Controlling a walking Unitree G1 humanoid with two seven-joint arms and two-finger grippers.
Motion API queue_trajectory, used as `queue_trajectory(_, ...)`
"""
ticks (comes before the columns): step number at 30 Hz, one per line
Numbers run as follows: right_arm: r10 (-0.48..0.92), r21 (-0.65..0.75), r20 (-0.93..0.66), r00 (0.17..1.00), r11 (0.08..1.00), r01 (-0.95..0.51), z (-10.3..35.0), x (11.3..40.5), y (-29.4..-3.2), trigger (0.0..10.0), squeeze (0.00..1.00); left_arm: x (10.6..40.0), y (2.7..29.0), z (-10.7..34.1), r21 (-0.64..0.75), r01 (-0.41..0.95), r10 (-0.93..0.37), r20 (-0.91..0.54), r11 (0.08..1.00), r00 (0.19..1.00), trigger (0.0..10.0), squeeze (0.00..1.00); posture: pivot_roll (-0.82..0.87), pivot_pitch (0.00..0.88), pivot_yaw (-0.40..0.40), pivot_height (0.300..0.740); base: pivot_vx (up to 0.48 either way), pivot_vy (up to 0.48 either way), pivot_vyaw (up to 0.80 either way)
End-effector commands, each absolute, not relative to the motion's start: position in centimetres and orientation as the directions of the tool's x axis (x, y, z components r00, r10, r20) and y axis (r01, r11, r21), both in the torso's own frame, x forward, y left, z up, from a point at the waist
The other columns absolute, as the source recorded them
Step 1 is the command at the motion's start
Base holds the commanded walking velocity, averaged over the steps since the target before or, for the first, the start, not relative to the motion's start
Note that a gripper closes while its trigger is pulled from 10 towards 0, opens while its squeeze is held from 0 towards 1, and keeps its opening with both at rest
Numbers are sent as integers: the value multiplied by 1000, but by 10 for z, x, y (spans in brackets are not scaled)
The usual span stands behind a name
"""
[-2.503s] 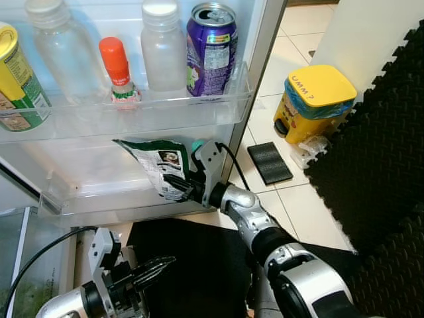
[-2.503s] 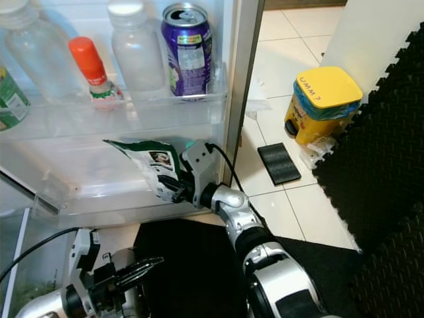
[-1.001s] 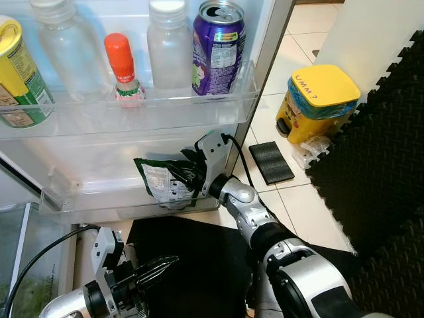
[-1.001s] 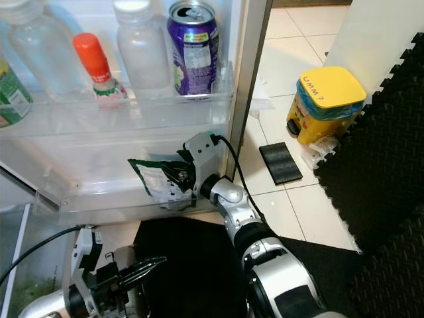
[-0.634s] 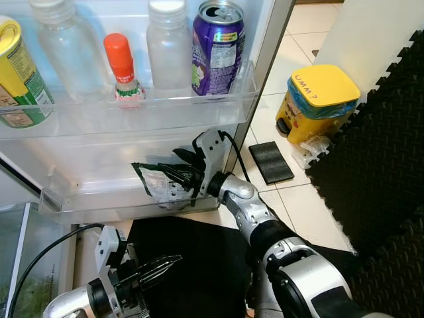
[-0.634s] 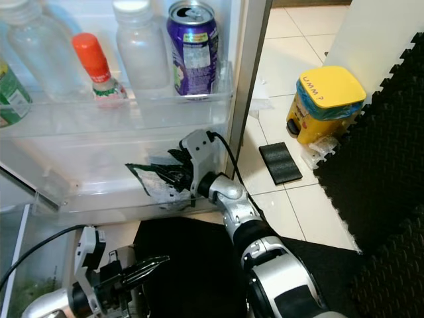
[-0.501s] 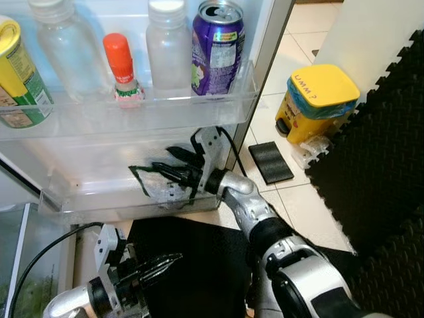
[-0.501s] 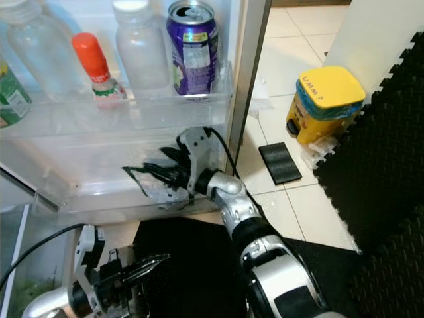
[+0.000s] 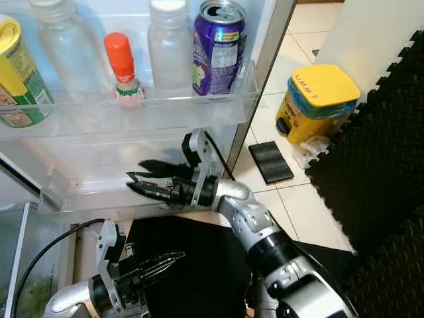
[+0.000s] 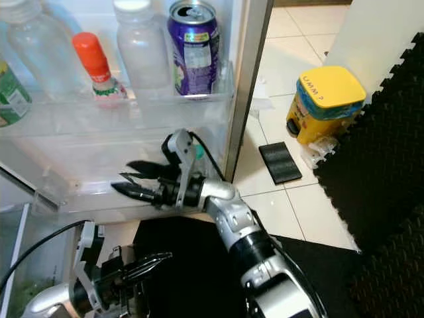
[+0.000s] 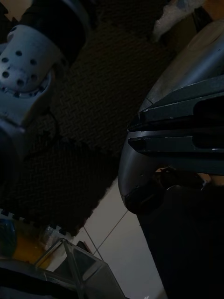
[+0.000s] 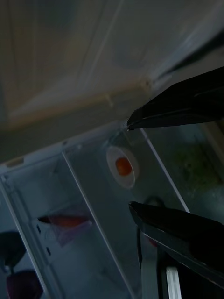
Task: Restocking fridge
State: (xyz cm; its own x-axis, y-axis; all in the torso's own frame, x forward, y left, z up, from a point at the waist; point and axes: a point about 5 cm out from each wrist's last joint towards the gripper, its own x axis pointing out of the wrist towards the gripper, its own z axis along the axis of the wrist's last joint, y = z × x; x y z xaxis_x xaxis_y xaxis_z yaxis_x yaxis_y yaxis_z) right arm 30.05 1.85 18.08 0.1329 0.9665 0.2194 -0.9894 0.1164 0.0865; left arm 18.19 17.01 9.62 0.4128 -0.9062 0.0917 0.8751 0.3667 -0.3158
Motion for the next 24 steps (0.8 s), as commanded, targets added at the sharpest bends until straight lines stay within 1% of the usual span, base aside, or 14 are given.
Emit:
queue_trajectory(1,960,135,267,80,45,-990,178,286,31,10000,0,177,174,91,-342,869,-915,58,358,399,10000,0,134,243,-61,457,0,0,0)
queue_trajectory(4,963,139,262,67,31,-990,177,283,27,10000,0,177,175,91,-342,871,-917,57,354,395,10000,0,133,237,-60,457,0,0,0)
queue_trajectory(6,970,160,239,41,2,-987,170,275,11,10000,0,178,176,92,-341,875,-921,57,344,385,10000,0,133,227,-57,457,0,0,0)
queue_trajectory(7,970,160,239,41,2,-987,170,275,11,10000,0,178,176,92,-341,875,-921,57,344,385,10000,0,133,227,-57,457,0,0,0)
queue_trajectory(9,977,184,212,29,-10,-983,161,267,-2,10000,0,179,177,92,-340,878,-925,58,336,377,10000,0,131,222,-55,457,0,0,0)
queue_trajectory(11,983,217,179,35,-4,-976,150,260,-18,10000,0,180,177,93,-338,883,-928,61,326,367,10000,0,127,213,-53,457,0,0,0)
queue_trajectory(13,985,230,168,40,1,-973,146,258,-24,10000,0,181,177,94,-338,884,-930,63,322,363,10000,0,125,212,-52,457,0,0,0)
queue_trajectory(16,989,275,122,84,48,-960,131,252,-46,10000,0,182,177,94,-336,891,-935,68,307,347,10000,0,117,203,-51,457,0,0,0)
queue_trajectory(17,989,275,122,84,48,-960,131,252,-46,10000,0,182,177,94,-336,891,-935,68,307,347,10000,0,117,203,-51,457,0,0,0)
queue_trajectory(18,989,303,96,113,79,-950,123,249,-58,10000,0,182,177,95,-335,894,-938,70,299,340,10000,0,113,198,-52,457,0,0,0)
queue_trajectory(19,989,303,96,113,79,-950,123,249,-58,10000,0,182,177,95,-335,894,-938,70,299,340,10000,0,113,198,-52,457,0,0,0)
queue_trajectory(21,986,357,37,163,140,-924,106,241,-84,10000,0,183,176,96,-333,900,-943,76,282,323,10000,0,110,192,-52,457,0,0,0)
queue_trajectory(23,978,388,-6,208,194,-901,96,236,-103,10000,0,183,176,97,-332,904,-947,78,270,312,10000,0,105,181,-51,457,0,0,0)
queue_trajectory(24,978,388,-6,208,194,-901,96,236,-103,10000,0,183,176,97,-332,904,-947,78,270,312,10000,0,105,181,-51,457,0,0,0)
